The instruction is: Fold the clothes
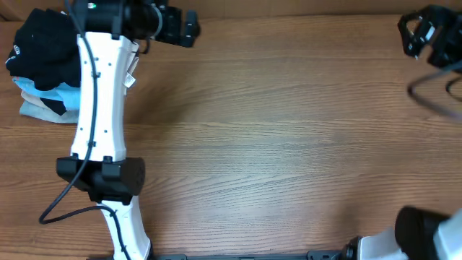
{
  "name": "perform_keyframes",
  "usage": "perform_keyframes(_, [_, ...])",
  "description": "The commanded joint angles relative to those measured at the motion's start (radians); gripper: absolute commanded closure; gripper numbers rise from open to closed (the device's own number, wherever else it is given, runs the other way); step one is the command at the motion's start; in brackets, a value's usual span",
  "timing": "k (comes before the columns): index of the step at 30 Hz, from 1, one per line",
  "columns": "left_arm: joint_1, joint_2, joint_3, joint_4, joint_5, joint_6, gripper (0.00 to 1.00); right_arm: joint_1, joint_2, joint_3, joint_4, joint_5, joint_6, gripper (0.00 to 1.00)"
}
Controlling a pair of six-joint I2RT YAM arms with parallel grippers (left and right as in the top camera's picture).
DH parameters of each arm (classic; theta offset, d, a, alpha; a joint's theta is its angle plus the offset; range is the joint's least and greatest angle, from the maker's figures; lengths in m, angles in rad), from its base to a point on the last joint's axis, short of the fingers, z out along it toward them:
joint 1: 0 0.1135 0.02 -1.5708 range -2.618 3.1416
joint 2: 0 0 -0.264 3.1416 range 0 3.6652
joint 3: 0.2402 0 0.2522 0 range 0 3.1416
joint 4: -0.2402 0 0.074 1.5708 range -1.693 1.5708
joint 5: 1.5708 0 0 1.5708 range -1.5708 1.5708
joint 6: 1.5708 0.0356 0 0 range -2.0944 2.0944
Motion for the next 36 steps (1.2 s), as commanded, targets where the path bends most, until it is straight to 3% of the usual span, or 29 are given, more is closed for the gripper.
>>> perform_keyframes(1, [-0.047,0.003,0.008,0.000,0.021,-0.044,0.00,0.002,-0.097,0.024,-0.001,-0.216,0.132,0.00])
perform_keyframes(12, [-0.084,0.003,0.008,0.000,0.021,-0.044,0.00,0.001,-0.170,0.023,-0.001,-0.191,0.108,0.00])
perform_keyframes(18, [-0.083,0.003,0.008,0.001,0.021,-0.044,0.00,0.002,-0.145,0.012,0.000,0.051,0.108,0.00])
perform_keyframes(23, [-0.082,0.003,0.008,0.001,0.019,-0.044,0.00,0.054,-0.167,-0.121,0.079,0.272,0.108,0.00])
perform_keyframes(29, [-0.083,0.003,0.008,0.001,0.018,-0.044,0.00,0.146,-0.295,-0.474,0.345,0.341,0.109,0.00])
perform_keyframes(36, [-0.080,0.003,0.008,0.001,0.013,-0.043,0.00,0.217,-0.605,-1.213,0.933,0.264,0.114,0.00])
